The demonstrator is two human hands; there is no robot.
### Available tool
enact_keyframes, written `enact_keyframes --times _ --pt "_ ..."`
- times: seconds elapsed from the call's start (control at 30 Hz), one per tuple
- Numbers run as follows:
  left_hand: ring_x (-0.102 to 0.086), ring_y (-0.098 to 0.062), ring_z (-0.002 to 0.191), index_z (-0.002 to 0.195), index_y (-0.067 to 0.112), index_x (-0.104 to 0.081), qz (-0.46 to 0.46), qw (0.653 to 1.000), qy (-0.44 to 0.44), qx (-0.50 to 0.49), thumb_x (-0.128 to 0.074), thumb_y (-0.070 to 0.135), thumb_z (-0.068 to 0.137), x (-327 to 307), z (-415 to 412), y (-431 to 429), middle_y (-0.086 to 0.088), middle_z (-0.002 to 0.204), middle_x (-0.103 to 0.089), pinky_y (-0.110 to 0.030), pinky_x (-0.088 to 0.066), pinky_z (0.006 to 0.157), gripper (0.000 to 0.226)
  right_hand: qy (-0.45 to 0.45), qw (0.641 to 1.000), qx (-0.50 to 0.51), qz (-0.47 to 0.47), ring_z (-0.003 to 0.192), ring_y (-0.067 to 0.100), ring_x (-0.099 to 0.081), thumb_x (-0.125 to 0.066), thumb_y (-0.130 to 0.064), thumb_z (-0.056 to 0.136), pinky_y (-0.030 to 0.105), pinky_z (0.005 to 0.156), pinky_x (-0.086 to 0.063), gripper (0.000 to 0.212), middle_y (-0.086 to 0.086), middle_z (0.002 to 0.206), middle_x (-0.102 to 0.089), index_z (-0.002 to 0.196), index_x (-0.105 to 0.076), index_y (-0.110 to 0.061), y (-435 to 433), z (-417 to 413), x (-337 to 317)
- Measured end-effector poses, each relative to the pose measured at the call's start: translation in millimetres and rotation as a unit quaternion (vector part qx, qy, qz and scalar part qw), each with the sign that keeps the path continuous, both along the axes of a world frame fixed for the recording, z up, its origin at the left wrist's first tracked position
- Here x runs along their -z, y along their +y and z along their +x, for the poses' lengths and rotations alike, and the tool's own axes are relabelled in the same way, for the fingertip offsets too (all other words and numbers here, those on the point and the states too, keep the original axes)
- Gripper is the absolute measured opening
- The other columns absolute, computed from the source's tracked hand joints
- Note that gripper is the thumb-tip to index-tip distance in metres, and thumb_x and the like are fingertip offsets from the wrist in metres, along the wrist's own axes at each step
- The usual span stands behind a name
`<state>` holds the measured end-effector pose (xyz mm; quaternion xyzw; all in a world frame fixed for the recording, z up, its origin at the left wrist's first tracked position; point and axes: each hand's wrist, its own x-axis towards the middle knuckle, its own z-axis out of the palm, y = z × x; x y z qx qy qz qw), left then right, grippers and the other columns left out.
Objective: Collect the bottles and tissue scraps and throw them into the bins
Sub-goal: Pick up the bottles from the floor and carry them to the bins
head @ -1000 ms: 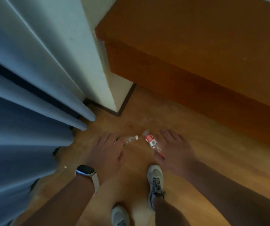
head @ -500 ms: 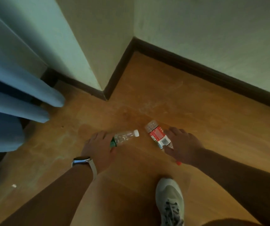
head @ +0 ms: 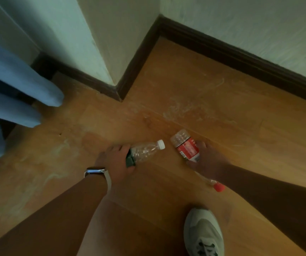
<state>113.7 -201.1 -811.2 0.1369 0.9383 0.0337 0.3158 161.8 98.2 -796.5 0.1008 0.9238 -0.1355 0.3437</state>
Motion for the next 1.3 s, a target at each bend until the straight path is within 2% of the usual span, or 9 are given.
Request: enact_keyframes --times 0.27,0.37,0.47,0.7,0.83,0.97,1.1,1.2,1.3 --pt "-0.06 -0.025 0.104 0.139 0.027 -0.039 0.111 0.977 -0.057 -0.171 -0.069 0.055 0.078 -23 10 -10 -0.002 0.127 -0.056 -0.041 -0.054 0.084 0.073 0.001 0.999 0.031 -0.008 0.105 0.026 -0.057 -0.069 -0.054 0.078 0.038 0.081 -0.05 0.081 0.007 0.127 -0.052 0.141 -0.031 -0.021 0 -5 -16" --pt "-0.065 -0.018 0.087 0.114 0.03 -0.049 0.202 0.941 -0.06 -0.263 -0.074 0.048 0.076 -53 21 -9 0.003 0.107 -0.064 -0.042 -0.058 0.073 0.048 0.023 0.995 0.079 -0.053 0.091 0.024 -0.058 -0.072 -0.048 0.075 0.033 0.072 -0.047 0.074 0.005 0.114 -0.057 0.134 -0.036 -0.021 -3 1 -44" --pt "-0.065 -0.012 0.078 0.106 0.032 -0.051 0.231 0.932 -0.05 -0.276 -0.077 0.043 0.076 -98 34 -7 0.007 0.099 -0.063 -0.032 -0.058 0.062 0.042 0.047 0.988 0.114 -0.088 0.084 0.021 -0.058 -0.073 -0.045 0.074 0.03 0.065 -0.043 0.069 0.002 0.106 -0.058 0.129 -0.039 -0.022 -13 16 -86" --pt "-0.064 -0.004 0.078 0.113 0.032 -0.053 0.298 0.9 -0.04 -0.314 -0.079 0.041 0.074 -252 60 -11 0.011 0.102 -0.063 -0.016 -0.051 0.057 0.048 0.065 0.977 0.131 -0.152 0.08 0.008 -0.059 -0.073 -0.048 0.073 0.025 0.058 -0.04 0.066 -0.006 0.103 -0.06 0.126 -0.039 -0.028 -50 45 -228" --pt "-0.058 0.002 0.081 0.12 0.037 -0.049 0.311 0.893 -0.024 -0.324 -0.078 0.042 0.075 -367 74 -16 0.018 0.105 -0.057 -0.018 -0.048 0.062 0.054 0.071 0.97 0.144 -0.184 0.077 0.003 -0.059 -0.073 -0.049 0.073 0.022 0.056 -0.04 0.062 -0.01 0.099 -0.062 0.123 -0.04 -0.032 -67 56 -333" --pt "-0.066 -0.002 0.073 0.113 0.04 -0.053 0.322 0.883 -0.008 -0.342 -0.077 0.05 0.071 -476 84 -28 0.014 0.096 -0.065 -0.03 -0.058 0.062 0.049 0.093 0.963 0.156 -0.199 0.077 -0.001 -0.058 -0.072 -0.052 0.072 0.02 0.059 -0.04 0.054 -0.014 0.098 -0.061 0.115 -0.041 -0.039 -81 62 -437" --pt "-0.061 0.009 0.072 0.109 0.043 -0.052 0.346 0.877 0.027 -0.332 -0.078 0.042 0.074 -575 85 -34 0.019 0.089 -0.065 -0.017 -0.05 0.059 0.043 0.113 0.957 0.168 -0.207 0.08 -0.001 -0.058 -0.074 -0.052 0.073 0.021 0.069 -0.047 0.063 -0.017 0.098 -0.059 0.123 -0.038 -0.04 -86 64 -530" --pt "-0.059 0.007 0.082 0.109 0.043 -0.049 0.362 0.88 0.054 -0.303 -0.078 0.039 0.075 -647 93 -40 0.023 0.096 -0.061 -0.016 -0.045 0.065 0.045 0.132 0.954 0.165 -0.212 0.078 0.0 -0.061 -0.073 -0.045 0.078 0.02 0.062 -0.047 0.055 -0.018 0.094 -0.06 0.119 -0.038 -0.036 -88 73 -604" --pt "-0.06 0.001 0.091 0.116 0.039 -0.05 0.379 0.871 0.064 -0.305 -0.076 0.041 0.075 -702 104 -47 0.019 0.102 -0.061 -0.025 -0.051 0.075 0.048 0.167 0.949 0.16 -0.215 0.079 -0.001 -0.061 -0.073 -0.044 0.079 0.022 0.063 -0.048 0.053 -0.019 0.095 -0.059 0.115 -0.034 -0.041 -92 85 -670"
